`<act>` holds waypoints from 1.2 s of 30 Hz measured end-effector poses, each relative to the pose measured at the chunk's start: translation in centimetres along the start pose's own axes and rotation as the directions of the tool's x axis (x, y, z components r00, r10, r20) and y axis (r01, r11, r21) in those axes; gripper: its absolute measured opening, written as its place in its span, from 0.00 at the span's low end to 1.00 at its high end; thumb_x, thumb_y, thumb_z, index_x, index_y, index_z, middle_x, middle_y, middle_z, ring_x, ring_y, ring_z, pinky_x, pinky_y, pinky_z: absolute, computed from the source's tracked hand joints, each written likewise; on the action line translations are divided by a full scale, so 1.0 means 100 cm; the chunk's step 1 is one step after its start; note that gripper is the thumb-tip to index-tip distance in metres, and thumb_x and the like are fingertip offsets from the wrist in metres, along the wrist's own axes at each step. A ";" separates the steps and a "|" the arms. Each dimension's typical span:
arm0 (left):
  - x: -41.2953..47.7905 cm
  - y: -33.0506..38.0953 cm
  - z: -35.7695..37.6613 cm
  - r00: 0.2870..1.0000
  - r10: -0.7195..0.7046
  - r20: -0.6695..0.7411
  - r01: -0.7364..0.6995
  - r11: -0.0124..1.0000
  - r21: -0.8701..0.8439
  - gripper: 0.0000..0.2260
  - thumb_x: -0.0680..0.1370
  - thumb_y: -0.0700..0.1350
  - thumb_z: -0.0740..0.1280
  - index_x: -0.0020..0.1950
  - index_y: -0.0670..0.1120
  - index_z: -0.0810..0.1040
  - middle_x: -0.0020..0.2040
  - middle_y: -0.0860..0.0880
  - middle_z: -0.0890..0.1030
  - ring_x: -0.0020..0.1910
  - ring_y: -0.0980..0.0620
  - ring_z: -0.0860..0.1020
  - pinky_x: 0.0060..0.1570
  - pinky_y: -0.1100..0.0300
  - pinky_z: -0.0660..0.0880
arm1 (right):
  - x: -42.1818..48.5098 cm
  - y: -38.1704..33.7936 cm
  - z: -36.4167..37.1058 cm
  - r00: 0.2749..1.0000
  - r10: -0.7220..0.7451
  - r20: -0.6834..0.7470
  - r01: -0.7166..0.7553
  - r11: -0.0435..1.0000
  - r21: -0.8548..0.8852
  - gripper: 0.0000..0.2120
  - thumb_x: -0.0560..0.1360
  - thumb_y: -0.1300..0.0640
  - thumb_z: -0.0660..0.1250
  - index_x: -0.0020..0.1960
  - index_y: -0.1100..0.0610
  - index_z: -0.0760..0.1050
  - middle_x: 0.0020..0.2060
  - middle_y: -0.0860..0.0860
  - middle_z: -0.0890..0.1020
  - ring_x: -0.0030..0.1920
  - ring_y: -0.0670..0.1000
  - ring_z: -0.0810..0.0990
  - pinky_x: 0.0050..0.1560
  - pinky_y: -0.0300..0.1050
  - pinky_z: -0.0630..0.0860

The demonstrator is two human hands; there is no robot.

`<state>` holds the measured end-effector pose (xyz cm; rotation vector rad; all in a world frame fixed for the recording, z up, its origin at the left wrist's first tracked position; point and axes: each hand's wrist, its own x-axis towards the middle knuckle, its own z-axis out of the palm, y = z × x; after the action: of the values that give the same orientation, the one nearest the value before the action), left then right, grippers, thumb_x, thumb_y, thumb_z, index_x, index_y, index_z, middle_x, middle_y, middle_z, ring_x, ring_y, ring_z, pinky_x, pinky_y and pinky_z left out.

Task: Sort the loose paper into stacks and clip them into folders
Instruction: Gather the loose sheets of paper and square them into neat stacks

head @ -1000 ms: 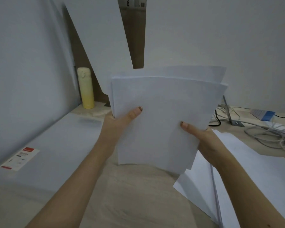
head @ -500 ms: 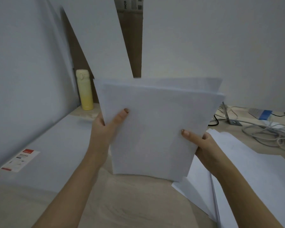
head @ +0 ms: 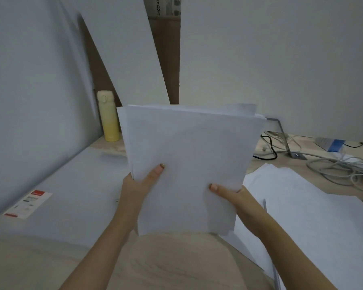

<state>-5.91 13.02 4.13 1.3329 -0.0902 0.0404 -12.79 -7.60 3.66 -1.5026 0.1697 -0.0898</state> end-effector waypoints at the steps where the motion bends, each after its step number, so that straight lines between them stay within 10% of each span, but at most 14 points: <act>1: -0.002 0.000 0.001 1.000 -0.014 0.000 0.014 1.000 -0.005 0.09 0.68 0.48 0.74 0.45 0.50 0.78 0.41 0.52 0.83 0.36 0.55 0.82 0.31 0.66 0.79 | 0.000 0.001 0.002 1.000 -0.007 -0.027 0.007 1.000 0.008 0.19 0.62 0.50 0.77 0.52 0.53 0.81 0.48 0.50 0.86 0.48 0.50 0.84 0.51 0.46 0.78; 16: -0.014 0.066 0.067 0.976 0.205 0.079 -0.203 0.979 -0.032 0.08 0.68 0.55 0.69 0.43 0.52 0.76 0.38 0.55 0.82 0.35 0.57 0.81 0.31 0.67 0.78 | -0.034 -0.030 -0.043 0.985 -0.106 -0.134 0.113 0.993 0.044 0.14 0.63 0.55 0.76 0.48 0.53 0.81 0.44 0.50 0.86 0.44 0.50 0.85 0.41 0.42 0.80; 27: 0.001 0.090 0.082 0.917 0.389 0.092 -0.397 0.911 0.107 0.12 0.78 0.42 0.60 0.35 0.47 0.74 0.35 0.53 0.74 0.29 0.68 0.72 0.28 0.78 0.67 | -0.021 -0.110 -0.026 0.865 -0.262 -0.427 0.268 0.962 -0.046 0.26 0.62 0.33 0.68 0.51 0.50 0.77 0.50 0.47 0.81 0.51 0.49 0.80 0.53 0.48 0.76; 32: 0.002 0.092 0.079 0.896 0.426 0.126 -0.439 0.892 0.107 0.11 0.80 0.47 0.59 0.38 0.49 0.73 0.35 0.54 0.75 0.29 0.68 0.73 0.29 0.77 0.68 | -0.018 -0.114 -0.020 0.813 -0.304 -0.496 0.313 0.947 -0.068 0.11 0.72 0.53 0.58 0.38 0.61 0.69 0.32 0.51 0.65 0.32 0.50 0.62 0.33 0.42 0.60; 36: 0.000 0.072 0.073 0.929 0.352 0.111 -0.360 0.931 0.056 0.05 0.75 0.51 0.65 0.41 0.52 0.74 0.37 0.55 0.77 0.33 0.65 0.76 0.30 0.74 0.72 | -0.021 -0.119 -0.019 0.791 -0.364 -0.492 0.345 0.929 -0.133 0.12 0.75 0.51 0.58 0.38 0.53 0.77 0.36 0.48 0.75 0.36 0.49 0.71 0.34 0.41 0.66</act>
<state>-6.81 7.63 12.77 1.3803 -0.4191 0.2887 -14.62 -9.92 15.49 -1.5044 0.3127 -0.8023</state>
